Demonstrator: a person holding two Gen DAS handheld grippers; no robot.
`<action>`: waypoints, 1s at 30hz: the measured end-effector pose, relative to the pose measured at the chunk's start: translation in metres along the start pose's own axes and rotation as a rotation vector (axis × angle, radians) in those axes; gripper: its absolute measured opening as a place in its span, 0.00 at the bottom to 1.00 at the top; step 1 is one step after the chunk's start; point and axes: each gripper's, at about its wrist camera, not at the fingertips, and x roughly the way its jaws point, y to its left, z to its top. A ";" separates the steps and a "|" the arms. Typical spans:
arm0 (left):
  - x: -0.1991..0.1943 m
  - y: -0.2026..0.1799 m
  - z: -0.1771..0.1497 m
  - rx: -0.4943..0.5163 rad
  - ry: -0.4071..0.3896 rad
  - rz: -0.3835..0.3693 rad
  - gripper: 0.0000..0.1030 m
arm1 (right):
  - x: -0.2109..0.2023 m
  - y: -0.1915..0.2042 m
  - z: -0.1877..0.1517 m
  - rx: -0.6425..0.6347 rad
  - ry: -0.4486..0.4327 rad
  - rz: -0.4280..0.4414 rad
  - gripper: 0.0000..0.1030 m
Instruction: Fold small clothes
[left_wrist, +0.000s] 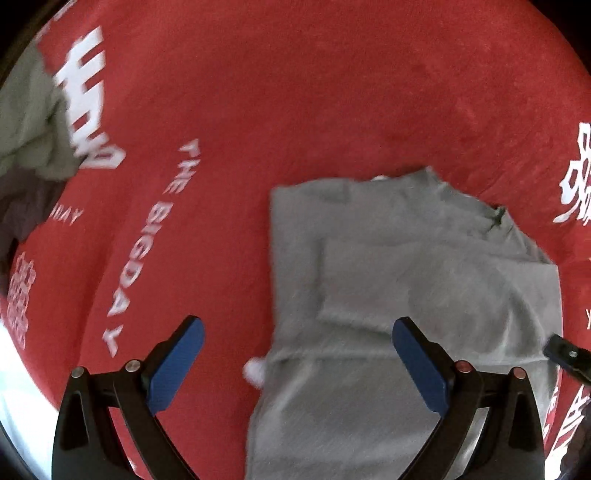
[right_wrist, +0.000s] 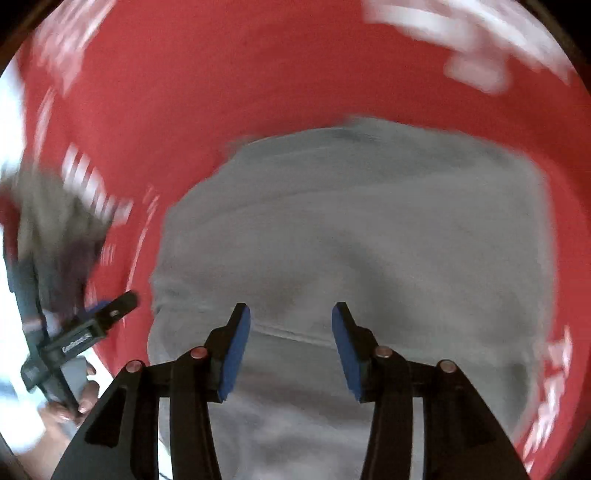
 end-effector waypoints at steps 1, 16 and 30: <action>0.009 -0.006 0.005 0.017 0.014 -0.001 0.99 | -0.007 -0.019 -0.001 0.077 -0.015 0.012 0.49; 0.053 -0.035 -0.006 0.098 0.102 0.062 0.99 | -0.029 -0.100 -0.003 0.389 -0.174 0.128 0.06; 0.064 -0.021 -0.007 0.067 0.139 0.000 1.00 | -0.023 -0.090 -0.018 0.220 -0.063 -0.075 0.15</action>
